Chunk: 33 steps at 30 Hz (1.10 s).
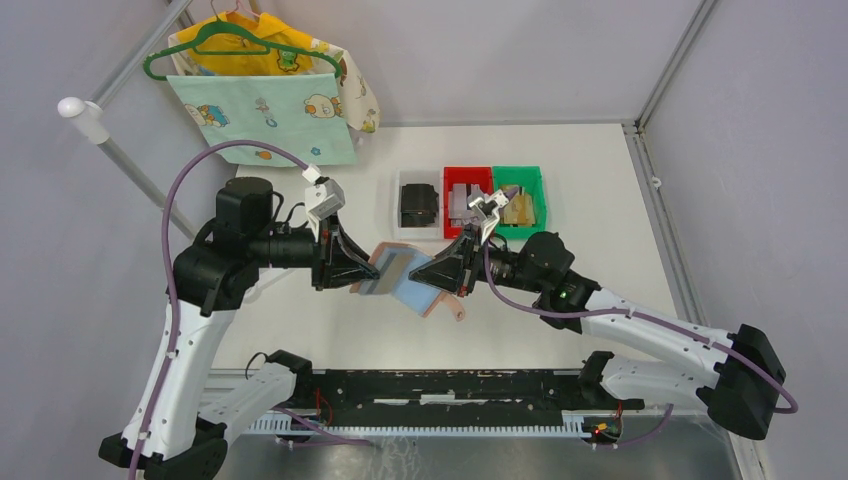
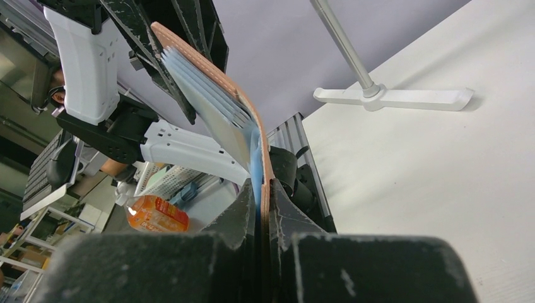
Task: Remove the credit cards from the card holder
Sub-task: Remove the credit card from the card holder.
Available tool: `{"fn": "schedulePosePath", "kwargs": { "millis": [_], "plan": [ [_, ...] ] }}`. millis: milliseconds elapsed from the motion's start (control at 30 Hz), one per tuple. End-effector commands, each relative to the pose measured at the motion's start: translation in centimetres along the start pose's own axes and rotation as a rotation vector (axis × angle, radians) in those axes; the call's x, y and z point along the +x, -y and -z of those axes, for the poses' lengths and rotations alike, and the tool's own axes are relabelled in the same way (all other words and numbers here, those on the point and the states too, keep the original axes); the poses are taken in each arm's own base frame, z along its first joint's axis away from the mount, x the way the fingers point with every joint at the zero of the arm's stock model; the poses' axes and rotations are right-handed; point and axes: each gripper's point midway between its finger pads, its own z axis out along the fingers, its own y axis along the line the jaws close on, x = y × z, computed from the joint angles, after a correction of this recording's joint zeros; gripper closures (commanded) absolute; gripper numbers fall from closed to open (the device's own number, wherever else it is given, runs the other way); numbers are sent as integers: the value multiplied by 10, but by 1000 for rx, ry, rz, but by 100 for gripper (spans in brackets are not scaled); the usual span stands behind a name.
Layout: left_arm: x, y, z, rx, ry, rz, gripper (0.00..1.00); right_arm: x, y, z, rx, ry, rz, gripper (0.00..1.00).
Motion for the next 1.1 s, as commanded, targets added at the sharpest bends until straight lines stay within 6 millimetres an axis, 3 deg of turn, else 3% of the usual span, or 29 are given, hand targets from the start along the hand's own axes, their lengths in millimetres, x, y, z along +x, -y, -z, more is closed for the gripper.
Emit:
{"fn": "schedulePosePath", "kwargs": {
  "millis": [0,233,400,500,567,667,733,933,1067],
  "plan": [
    [-8,11,3,43,19,-70,71,-41,-35,-2,-87,109,72,100],
    [-11,9,4,22,24,-78,77,-39,-38,-4,-108,94,76,100],
    [-16,-16,5,-119,54,-103,94,-40,-46,-4,-145,90,88,96],
    [-14,-3,4,-45,62,-96,96,-38,-48,-6,-167,79,83,86],
    [-15,4,2,-1,63,-78,98,-36,-49,-7,-181,75,71,74],
    [-17,4,2,1,64,-73,98,-34,-53,-6,-221,85,44,58],
    [-17,5,3,4,65,-69,98,-34,-56,-6,-247,93,42,53],
    [-20,17,3,64,67,-30,98,-33,-67,-10,-310,94,52,49],
    [-22,26,2,125,63,14,98,-32,-73,-12,-346,91,56,52]
  ]
}}
